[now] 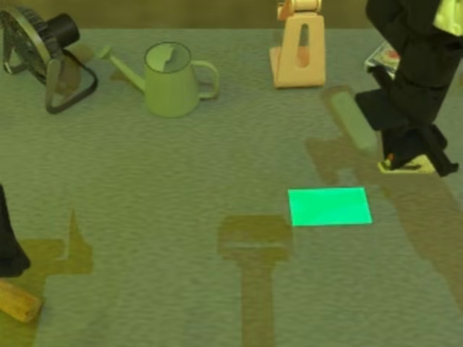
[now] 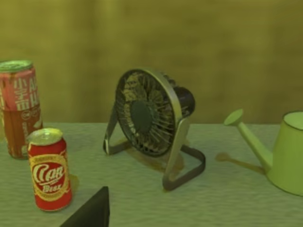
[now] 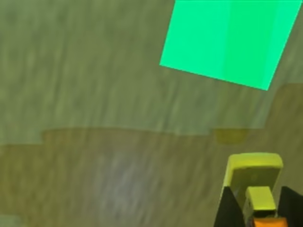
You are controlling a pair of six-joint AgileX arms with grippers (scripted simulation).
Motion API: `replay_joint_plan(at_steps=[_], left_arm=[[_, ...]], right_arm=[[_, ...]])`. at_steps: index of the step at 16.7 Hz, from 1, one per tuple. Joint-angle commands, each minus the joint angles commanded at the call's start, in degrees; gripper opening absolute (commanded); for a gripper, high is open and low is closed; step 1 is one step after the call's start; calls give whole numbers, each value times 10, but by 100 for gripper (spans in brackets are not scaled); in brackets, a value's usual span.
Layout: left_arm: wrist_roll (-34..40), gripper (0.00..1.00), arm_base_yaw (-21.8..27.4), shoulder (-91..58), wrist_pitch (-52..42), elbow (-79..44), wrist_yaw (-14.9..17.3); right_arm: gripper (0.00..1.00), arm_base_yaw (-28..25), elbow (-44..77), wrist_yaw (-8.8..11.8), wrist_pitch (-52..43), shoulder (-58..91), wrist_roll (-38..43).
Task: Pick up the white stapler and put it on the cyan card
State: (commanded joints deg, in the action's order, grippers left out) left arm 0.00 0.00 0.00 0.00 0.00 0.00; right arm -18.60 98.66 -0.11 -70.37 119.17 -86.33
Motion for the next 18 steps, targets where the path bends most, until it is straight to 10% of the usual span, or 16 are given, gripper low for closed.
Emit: replay_joint_plan(at_steps=[10, 18], left_arm=[[0, 100, 0, 0, 0, 0, 0], [0, 100, 0, 0, 0, 0, 0]], right_arm=[[0, 2, 29, 0, -17, -8, 35], [0, 21, 57, 10, 49, -5, 389]])
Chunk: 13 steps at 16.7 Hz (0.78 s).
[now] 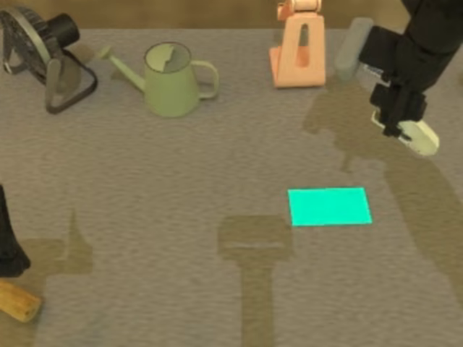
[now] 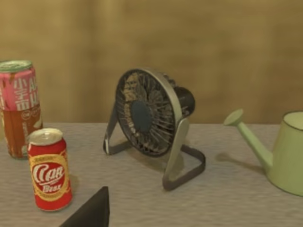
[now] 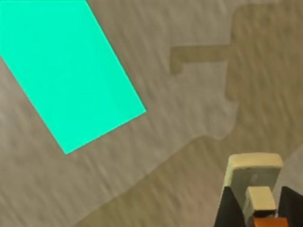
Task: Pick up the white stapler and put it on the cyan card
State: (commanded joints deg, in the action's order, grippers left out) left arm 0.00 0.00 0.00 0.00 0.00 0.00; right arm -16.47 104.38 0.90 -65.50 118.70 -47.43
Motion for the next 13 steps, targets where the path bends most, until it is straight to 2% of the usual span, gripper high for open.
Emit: replay_joint_plan(at_steps=[7, 13], left_arm=[[0, 100, 0, 0, 0, 0, 0], [0, 100, 0, 0, 0, 0, 0]], right_arm=[[0, 34, -31, 38, 47, -8, 554], [0, 63, -88, 97, 47, -15, 980]])
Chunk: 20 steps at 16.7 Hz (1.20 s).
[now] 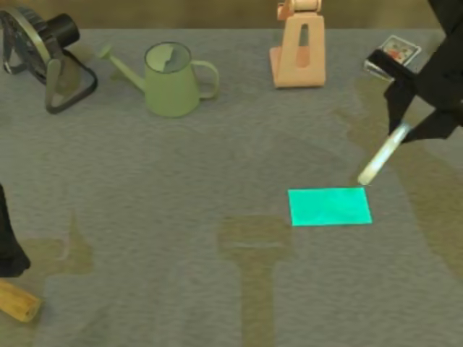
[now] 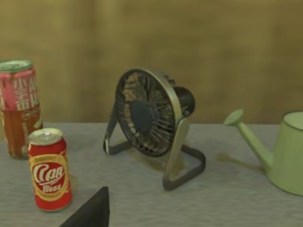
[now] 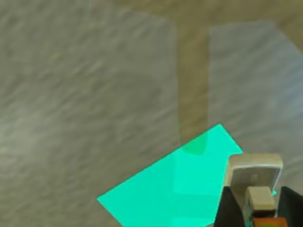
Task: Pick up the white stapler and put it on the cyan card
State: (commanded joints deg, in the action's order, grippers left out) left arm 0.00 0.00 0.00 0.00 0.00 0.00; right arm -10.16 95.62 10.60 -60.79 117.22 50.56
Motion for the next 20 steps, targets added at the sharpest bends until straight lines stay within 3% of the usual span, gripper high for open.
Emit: replay_joint_plan(at_steps=[5, 9, 13, 20], left_arm=[[0, 100, 0, 0, 0, 0, 0], [0, 100, 0, 0, 0, 0, 0], [0, 100, 0, 0, 0, 0, 0], [0, 100, 0, 0, 0, 0, 0]], right_arm=[[0, 22, -52, 55, -6, -24, 288], [0, 35, -86, 90, -10, -49, 427], [0, 41, -101, 105, -11, -62, 481], [0, 33, -104, 104, -1, -57, 484]])
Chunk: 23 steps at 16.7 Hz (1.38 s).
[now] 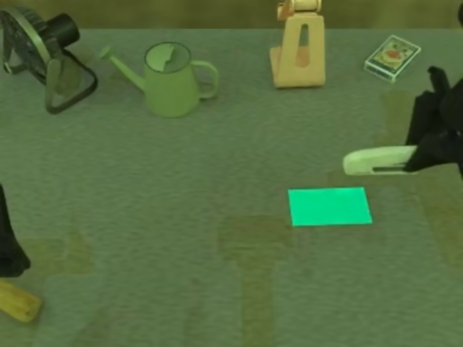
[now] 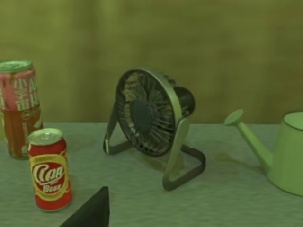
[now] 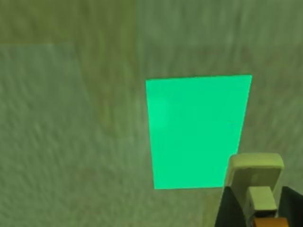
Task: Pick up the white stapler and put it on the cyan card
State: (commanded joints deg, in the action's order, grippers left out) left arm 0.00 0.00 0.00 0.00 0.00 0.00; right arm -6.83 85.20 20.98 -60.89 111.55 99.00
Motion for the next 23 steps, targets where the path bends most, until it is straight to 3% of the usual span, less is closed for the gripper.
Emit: replay_joint_plan(at_steps=[8, 13, 23], left_arm=[[0, 100, 0, 0, 0, 0, 0], [0, 100, 0, 0, 0, 0, 0], [0, 100, 0, 0, 0, 0, 0]], right_arm=[[0, -63, -82, -5, 176, 66, 71], [0, -70, -90, -5, 192, 73, 80], [75, -70, -90, -5, 192, 73, 80]])
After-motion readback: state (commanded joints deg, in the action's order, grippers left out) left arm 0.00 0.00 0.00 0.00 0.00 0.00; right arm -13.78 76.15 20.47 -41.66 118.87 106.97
